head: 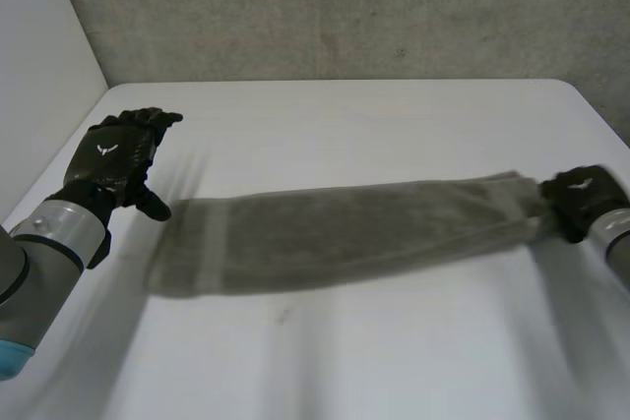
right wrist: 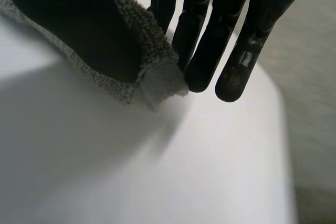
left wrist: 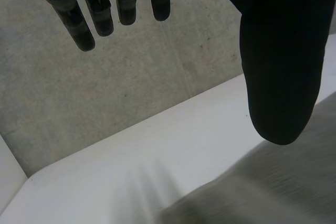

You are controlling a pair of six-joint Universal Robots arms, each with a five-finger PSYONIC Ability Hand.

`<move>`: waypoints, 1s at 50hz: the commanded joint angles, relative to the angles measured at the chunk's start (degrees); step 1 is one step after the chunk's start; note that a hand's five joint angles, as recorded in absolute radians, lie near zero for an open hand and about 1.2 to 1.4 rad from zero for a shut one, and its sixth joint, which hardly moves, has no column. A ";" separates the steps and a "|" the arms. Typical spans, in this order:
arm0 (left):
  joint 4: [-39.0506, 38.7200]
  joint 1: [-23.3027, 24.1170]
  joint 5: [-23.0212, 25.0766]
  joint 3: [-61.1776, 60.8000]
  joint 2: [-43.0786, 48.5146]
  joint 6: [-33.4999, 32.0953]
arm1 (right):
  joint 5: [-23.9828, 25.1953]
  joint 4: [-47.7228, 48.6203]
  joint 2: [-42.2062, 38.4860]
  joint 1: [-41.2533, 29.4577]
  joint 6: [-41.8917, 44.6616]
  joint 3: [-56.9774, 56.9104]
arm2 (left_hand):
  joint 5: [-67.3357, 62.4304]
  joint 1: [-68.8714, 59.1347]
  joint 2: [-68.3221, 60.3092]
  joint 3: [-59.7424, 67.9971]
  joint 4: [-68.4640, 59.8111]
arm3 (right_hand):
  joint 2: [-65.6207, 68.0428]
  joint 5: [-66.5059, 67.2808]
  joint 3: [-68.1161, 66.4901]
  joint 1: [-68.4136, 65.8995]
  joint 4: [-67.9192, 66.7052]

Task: Fold the towel.

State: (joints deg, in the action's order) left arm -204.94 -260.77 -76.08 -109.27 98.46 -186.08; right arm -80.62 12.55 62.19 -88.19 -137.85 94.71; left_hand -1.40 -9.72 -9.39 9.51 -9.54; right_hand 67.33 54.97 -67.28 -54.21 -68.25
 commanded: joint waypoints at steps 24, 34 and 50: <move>0.07 0.09 -0.30 -0.15 -0.90 -0.07 | 4.15 12.59 -1.43 -41.87 5.14 -4.62 | 1.40 -0.28 -0.61 0.49 -0.46 | 12.67 15.03 -12.72 -25.79 -11.75; 0.07 1.05 0.05 -0.15 -0.20 -0.33 | 3.19 8.64 -7.52 -45.50 4.53 -5.93 | 1.40 -0.28 -0.61 0.49 -0.46 | -39.29 -36.92 39.24 26.17 40.21; 4.19 12.11 -0.38 11.08 3.92 -0.51 | -0.86 -3.94 7.16 -32.75 -20.00 -3.65 | 0.85 -0.83 -1.16 1.04 -1.01 | -57.33 -54.97 57.28 44.21 58.25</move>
State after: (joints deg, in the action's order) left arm -203.53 -253.90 -76.17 -103.90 99.62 -186.63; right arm -82.65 13.30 64.31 -127.00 -146.75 88.78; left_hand -1.39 -9.72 -9.38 9.51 -9.54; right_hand 13.09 3.47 -12.22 -11.70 -13.15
